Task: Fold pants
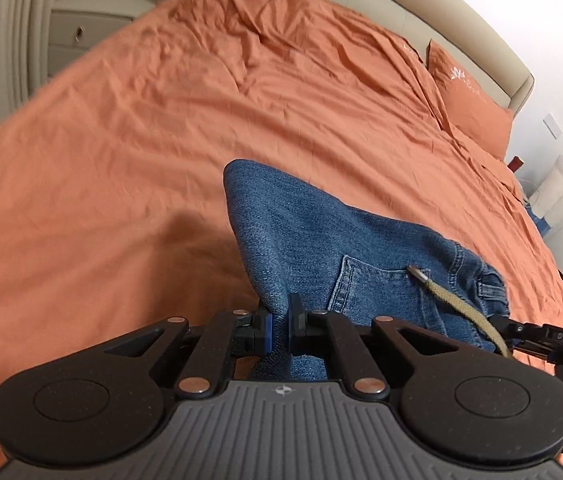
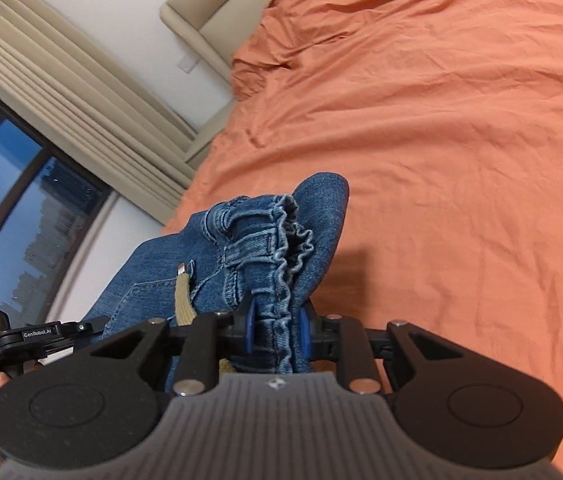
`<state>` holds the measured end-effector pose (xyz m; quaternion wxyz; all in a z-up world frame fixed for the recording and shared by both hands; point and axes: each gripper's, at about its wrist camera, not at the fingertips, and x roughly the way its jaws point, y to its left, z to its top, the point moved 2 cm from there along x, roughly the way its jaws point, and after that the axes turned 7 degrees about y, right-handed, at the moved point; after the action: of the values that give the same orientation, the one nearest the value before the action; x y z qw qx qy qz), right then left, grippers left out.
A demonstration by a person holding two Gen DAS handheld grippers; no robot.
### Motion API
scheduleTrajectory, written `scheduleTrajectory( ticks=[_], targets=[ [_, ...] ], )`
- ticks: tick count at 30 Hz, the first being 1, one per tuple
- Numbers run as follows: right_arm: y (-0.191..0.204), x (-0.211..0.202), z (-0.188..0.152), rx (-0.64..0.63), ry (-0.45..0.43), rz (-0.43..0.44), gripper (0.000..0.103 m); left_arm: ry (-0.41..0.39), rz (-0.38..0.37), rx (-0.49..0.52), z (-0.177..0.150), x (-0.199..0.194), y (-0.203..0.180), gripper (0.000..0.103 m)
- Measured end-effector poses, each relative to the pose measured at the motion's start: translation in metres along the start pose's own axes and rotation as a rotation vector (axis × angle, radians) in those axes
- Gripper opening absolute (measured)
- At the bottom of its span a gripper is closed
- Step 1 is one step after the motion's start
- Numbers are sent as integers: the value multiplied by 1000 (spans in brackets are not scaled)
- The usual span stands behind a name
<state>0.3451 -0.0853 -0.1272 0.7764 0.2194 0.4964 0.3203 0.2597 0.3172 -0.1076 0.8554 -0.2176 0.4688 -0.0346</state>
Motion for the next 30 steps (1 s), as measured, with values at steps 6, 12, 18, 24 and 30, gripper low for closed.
scheduleTrajectory(
  ticks=[6,12,18,24,30],
  targets=[
    [-40,13,-13,38,41,-47,17,28,-33,-48,-10,47,30,7],
    [-71,33,-25,77,52,-70,17,34,-104,-107,-20,57,56,10],
    [-60,32,-25,16,33,-165,33,18,-8,-85,-21,39,48,29],
    [-4,-2,-44,-248,-90,-378,49,-85,141,91,-41,-9,5,29],
    [65,-3,-87,-487,-151,-373,49,-98,182,234,-77,-11,-54,33]
  ],
)
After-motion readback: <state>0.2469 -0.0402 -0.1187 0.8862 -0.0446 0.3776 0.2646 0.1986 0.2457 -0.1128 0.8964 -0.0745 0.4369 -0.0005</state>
